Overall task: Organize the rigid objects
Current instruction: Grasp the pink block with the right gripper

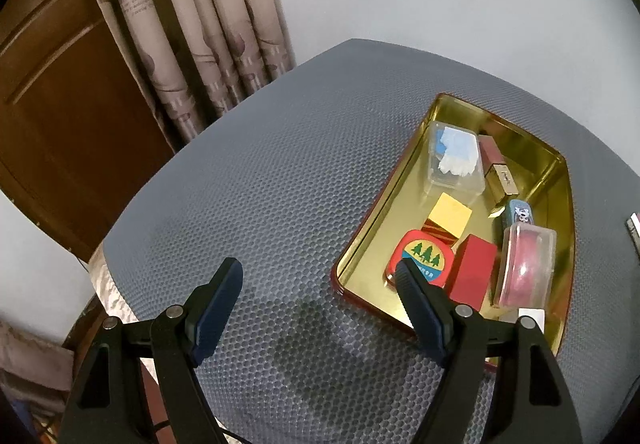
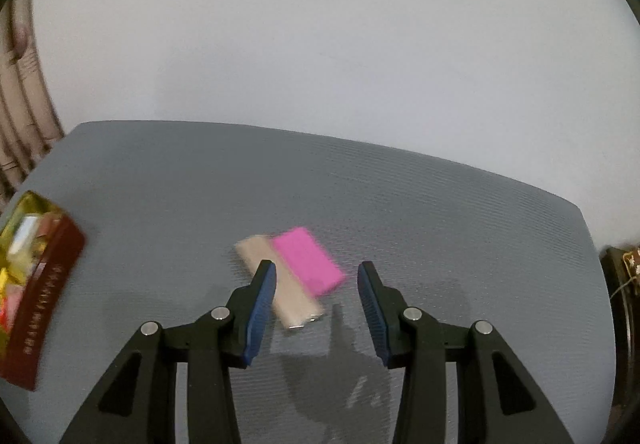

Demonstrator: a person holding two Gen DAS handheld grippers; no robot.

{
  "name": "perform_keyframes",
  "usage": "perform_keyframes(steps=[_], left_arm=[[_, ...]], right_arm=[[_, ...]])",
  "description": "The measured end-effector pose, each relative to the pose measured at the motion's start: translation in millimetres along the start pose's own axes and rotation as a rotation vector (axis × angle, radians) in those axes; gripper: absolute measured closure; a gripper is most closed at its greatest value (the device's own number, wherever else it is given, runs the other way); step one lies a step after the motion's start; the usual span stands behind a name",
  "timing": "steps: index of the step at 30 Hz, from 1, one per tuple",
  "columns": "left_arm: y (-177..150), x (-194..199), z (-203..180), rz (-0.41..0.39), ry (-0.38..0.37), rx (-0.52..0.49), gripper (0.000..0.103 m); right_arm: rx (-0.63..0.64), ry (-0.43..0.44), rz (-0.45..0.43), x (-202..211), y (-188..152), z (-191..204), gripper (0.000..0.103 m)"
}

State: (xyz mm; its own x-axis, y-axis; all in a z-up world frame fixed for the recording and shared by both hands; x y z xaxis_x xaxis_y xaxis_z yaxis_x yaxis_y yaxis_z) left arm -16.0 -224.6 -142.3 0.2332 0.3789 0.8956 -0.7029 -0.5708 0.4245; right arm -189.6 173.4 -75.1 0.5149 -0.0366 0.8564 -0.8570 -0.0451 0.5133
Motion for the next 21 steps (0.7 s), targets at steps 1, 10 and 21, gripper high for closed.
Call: perform_keyframes(steps=[1, 10, 21], left_arm=[[0, 0, -1, -0.005, 0.002, -0.004, 0.027], [-1, 2, -12, -0.032, -0.011, -0.053, 0.023], [3, 11, -12, -0.033, -0.015, -0.042, 0.021]], right_arm=[[-0.005, -0.002, 0.005, -6, 1, -7, 0.060], [0.066, 0.082, 0.052, -54, 0, -18, 0.060], [0.183, 0.134, 0.037, -77, 2, 25, 0.055]])
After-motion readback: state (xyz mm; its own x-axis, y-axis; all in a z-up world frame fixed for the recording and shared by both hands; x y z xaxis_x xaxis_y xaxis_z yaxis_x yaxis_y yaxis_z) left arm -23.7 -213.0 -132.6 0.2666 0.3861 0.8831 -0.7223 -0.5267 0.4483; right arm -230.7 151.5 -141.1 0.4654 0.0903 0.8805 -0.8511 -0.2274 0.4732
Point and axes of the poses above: each gripper's, at about its wrist camera, not at the fingertips, and x roughly against the way its jaws point, z to its left, y to its top, the point moved 5 cm from there along -x, roughly the way its jaws point, and after that the axes turned 11 degrees about z, right-handed, at the moved point
